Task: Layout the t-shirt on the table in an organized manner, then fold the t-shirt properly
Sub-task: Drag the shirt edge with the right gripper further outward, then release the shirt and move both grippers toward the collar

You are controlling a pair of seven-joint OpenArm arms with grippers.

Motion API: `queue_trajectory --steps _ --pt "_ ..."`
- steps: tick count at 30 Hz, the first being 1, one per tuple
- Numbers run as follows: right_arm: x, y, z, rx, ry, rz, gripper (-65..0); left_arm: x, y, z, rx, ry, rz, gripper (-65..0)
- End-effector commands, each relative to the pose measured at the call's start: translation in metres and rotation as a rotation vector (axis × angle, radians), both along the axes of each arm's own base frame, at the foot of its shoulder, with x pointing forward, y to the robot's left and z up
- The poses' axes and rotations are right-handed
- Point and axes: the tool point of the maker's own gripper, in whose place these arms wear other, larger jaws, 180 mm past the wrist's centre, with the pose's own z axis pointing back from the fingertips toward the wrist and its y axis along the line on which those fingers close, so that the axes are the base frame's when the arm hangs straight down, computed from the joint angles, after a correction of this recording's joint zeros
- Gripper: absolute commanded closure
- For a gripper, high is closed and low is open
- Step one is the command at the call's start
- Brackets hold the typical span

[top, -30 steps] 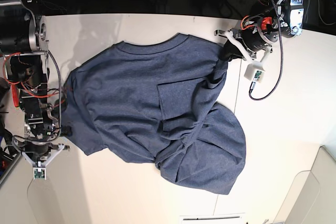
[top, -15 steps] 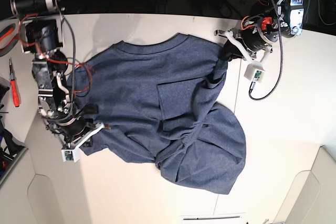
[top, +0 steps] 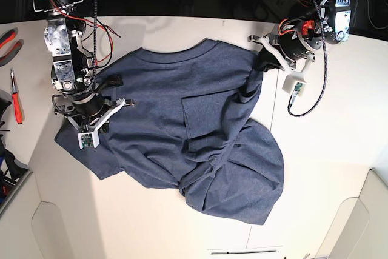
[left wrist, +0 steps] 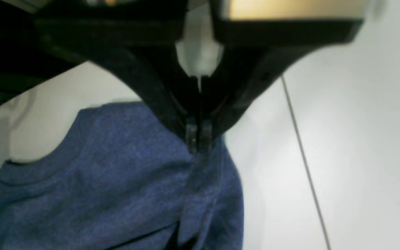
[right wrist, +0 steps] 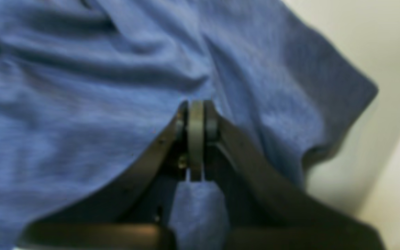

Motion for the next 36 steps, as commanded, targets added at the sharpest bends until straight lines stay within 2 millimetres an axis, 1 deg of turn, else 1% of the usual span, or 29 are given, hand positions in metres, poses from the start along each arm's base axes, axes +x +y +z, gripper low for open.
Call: queue_trajectory --steps 1,3,6,9,15,19,21,24,26,28,30,32,33,34,36 --pt "0.014 -0.008 0.011 -0.009 -0.046 -0.014 0.0 0.006 -0.001 0.009 -0.013 -0.035 -0.003 0.0" --pt "0.017 -0.019 0.000 -0.027 -0.026 -0.033 0.0 0.006 -0.001 0.009 -0.013 -0.035 -0.003 0.0" --pt "0.026 -0.044 -0.004 -0.083 -0.049 -0.104 0.0 0.006 0.000 0.008 -0.013 -0.035 -0.003 0.0" --pt "0.035 -0.072 0.002 -0.145 -0.120 -0.186 0.0 0.006 -0.001 0.009 -0.013 -0.035 -0.003 0.0" --pt "0.049 -0.102 0.004 -0.235 -0.126 -0.190 0.0 0.006 -0.001 0.009 -0.013 -0.036 -0.003 0.0" --pt "0.060 -0.127 0.007 -0.289 -0.116 -0.209 0.0 0.006 -0.001 0.009 -0.013 -0.036 -0.003 0.0" --pt "0.066 -0.137 0.011 -0.299 -0.113 -0.224 0.0 0.006 0.000 0.009 -0.013 -0.036 -0.003 0.0" --pt "0.077 -0.142 0.024 -0.299 -0.141 -0.238 0.0 0.006 0.000 0.009 -0.013 -0.036 -0.003 0.0" --pt "0.083 -0.146 0.040 -0.306 -0.188 -0.278 0.0 0.006 0.000 0.009 -0.013 -0.036 -0.003 0.0" --pt "0.091 -0.143 0.061 -0.259 -0.257 -0.329 0.0 0.006 0.000 0.009 -0.013 -0.036 -0.003 0.0" --pt "0.098 -0.131 0.085 -0.194 -0.314 -0.329 0.0 0.006 0.000 0.009 -0.013 -0.036 -0.002 0.0" --pt "0.105 -0.107 0.106 -0.121 -0.324 -0.271 0.0 0.006 -0.001 0.009 -0.013 -0.036 -0.003 0.0" --pt "0.107 -0.090 0.115 -0.076 -0.323 -0.228 0.0 0.006 0.000 0.009 -0.013 -0.036 -0.003 0.0" --pt "0.107 -0.074 0.125 -0.033 -0.326 -0.185 0.0 0.006 -0.001 0.009 -0.014 -0.037 -0.002 0.0" --pt "0.102 -0.039 0.138 0.061 -0.315 -0.095 0.0 0.006 -0.001 0.009 -0.014 -0.037 -0.002 0.0"
